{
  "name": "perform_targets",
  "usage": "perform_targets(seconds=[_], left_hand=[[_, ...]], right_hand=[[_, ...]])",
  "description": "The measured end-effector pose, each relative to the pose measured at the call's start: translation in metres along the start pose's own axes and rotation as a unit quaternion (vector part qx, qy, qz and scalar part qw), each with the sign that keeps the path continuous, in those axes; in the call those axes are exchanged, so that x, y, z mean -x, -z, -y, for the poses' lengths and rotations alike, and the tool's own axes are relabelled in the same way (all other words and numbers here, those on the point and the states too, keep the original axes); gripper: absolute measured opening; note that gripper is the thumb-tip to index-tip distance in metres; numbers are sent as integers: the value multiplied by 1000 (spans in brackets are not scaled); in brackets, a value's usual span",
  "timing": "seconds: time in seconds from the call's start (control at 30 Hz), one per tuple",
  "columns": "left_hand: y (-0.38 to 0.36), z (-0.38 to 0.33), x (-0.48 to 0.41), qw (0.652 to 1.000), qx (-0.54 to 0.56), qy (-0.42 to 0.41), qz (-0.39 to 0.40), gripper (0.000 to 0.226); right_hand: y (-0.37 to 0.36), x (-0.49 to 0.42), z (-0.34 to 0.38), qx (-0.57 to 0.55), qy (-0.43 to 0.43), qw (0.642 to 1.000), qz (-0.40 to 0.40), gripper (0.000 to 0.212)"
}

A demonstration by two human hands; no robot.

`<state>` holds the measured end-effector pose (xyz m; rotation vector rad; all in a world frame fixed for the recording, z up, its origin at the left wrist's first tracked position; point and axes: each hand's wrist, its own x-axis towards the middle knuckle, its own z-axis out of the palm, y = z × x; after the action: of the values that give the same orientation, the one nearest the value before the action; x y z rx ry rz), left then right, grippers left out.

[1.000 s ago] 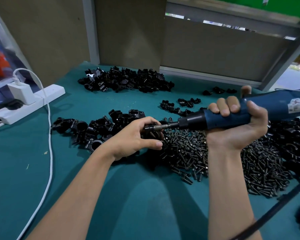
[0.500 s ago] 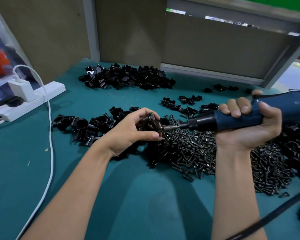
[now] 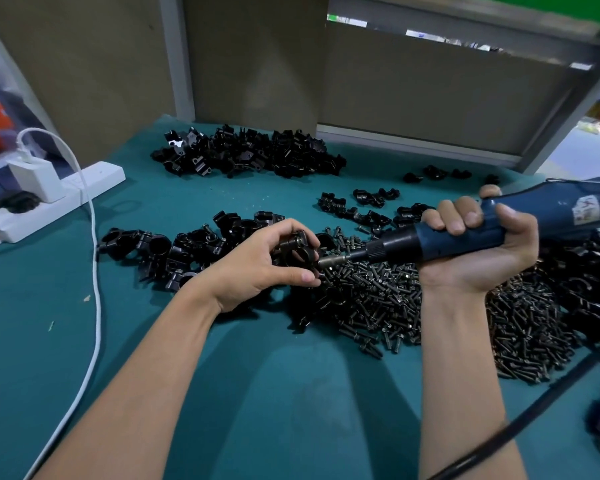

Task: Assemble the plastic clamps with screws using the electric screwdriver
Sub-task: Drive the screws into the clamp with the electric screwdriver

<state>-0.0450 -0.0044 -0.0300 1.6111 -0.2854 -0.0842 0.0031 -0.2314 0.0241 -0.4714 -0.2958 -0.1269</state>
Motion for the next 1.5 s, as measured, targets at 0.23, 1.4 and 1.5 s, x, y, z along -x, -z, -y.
perform_targets(seconds=[0.23, 1.4, 1.5], left_hand=[[-1, -1, 1, 1000, 28, -9, 4, 37], [-4, -2, 0, 997, 71, -21, 4, 40], [-4, -1, 0, 997, 69, -23, 3, 41]], right_hand=[[-3, -2, -3, -16, 14, 1000, -10, 13], [6, -6, -9, -40, 14, 999, 15, 15], [6, -6, -9, -39, 14, 999, 16, 15]])
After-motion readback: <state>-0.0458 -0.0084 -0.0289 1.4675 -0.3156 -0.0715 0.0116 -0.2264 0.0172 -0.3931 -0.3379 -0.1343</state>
